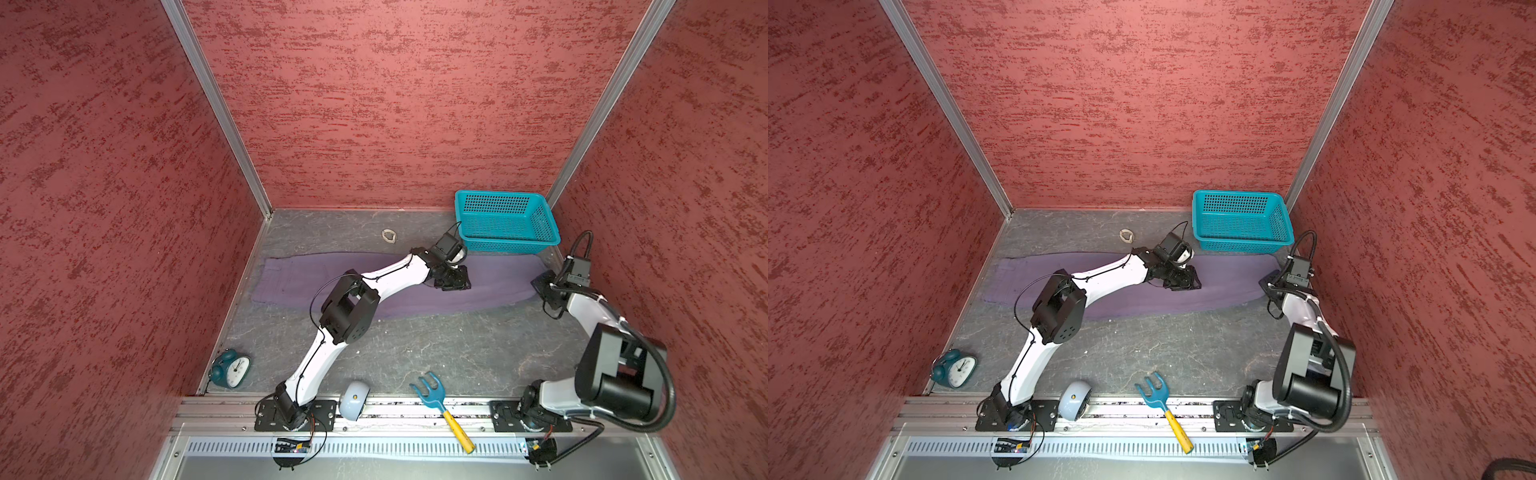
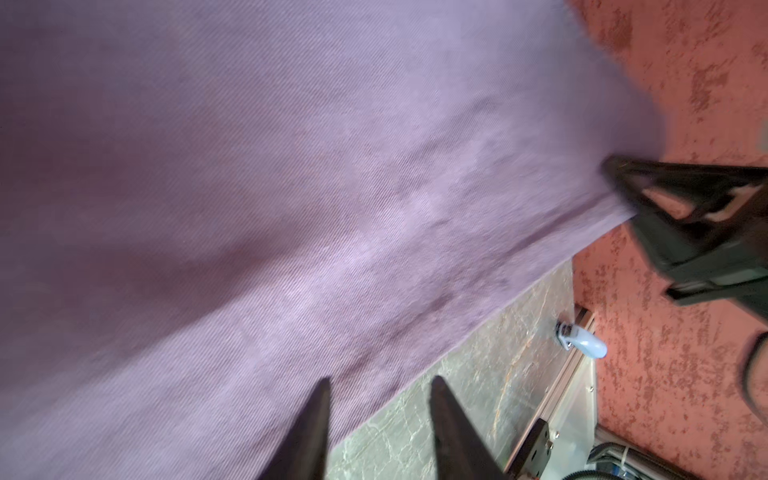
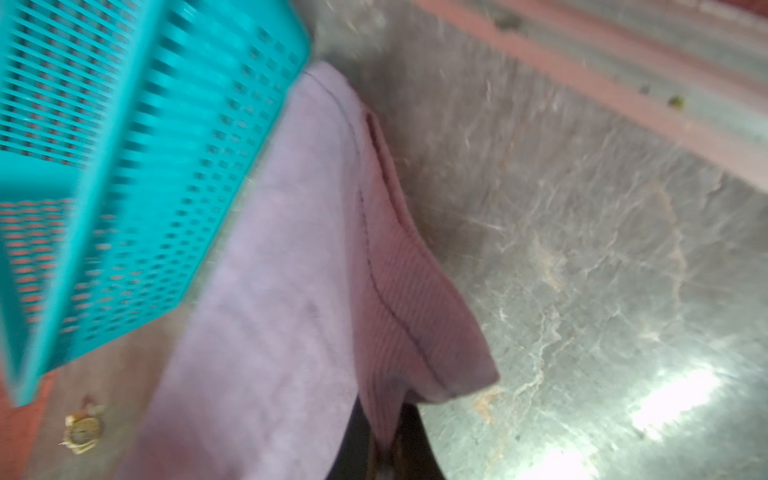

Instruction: Fold and stack the trousers

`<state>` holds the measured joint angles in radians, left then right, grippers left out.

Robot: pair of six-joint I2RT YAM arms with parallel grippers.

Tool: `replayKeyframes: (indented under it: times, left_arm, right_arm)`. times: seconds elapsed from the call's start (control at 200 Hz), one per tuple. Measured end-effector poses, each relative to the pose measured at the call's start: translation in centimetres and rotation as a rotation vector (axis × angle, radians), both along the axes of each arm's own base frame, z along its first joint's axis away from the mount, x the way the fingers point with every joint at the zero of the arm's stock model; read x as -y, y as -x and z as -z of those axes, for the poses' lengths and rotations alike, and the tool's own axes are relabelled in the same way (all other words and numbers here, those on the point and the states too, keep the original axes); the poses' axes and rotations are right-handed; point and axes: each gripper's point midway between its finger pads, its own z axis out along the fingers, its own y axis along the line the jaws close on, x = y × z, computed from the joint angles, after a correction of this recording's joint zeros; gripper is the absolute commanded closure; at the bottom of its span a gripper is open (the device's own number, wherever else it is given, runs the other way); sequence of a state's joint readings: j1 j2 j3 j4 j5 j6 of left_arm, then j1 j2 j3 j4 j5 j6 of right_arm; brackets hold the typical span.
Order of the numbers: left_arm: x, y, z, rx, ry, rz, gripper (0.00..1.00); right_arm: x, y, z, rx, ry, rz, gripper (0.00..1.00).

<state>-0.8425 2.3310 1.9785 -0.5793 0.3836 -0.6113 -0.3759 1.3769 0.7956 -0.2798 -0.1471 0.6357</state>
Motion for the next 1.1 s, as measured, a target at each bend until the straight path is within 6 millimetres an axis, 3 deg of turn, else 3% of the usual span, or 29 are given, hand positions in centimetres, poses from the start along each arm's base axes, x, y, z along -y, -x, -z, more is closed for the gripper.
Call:
replayKeyframes:
  times: [0.16,0.316,0.466,0.551,0.626,0.842,0.952,1.097]
  left_arm:
    - [1.7,0.1,1.9,-0.034,-0.019,0.023,1.0]
    - [0.9,1.1,5.0,-0.115,-0.087,0.017,1.0]
    - [-0.9,0.9,5.0,-0.146,-0.101,-0.023,1.0]
    - [-3.7,0.0,4.0,-0.171,-0.087,-0.093,1.0]
    - [-7.4,-1.6,2.3,-0.18,-0.055,-0.187,1.0]
    - [-21.4,-7.2,-3.7,-0.103,0.06,-0.532,1.0]
    - [-26.0,-7.1,-5.2,-0.061,0.068,-0.633,1.0]
    - [-28.5,-5.2,-4.0,-0.064,0.033,-0.68,1.0]
  right_arm:
    - [-1.0,-0.2,-3.3,0.091,0.029,-0.022,1.0]
    - [-3.8,-0.8,-4.4,0.119,0.045,-0.093,1.0]
    - [-8.2,-1.5,-5.3,0.142,0.075,-0.208,1.0]
    - [-10.7,-2.0,-6.1,0.159,0.097,-0.28,1.0]
    - [-12.9,-2.4,-7.0,0.182,0.126,-0.342,1.0]
    - [-19.8,-2.3,-8.1,0.213,0.183,-0.544,1.0]
    - [-23.9,-1.8,-7.1,0.195,0.203,-0.668,1.0]
    - [-29.7,-1.5,-5.8,0.163,0.247,-0.843,1.0]
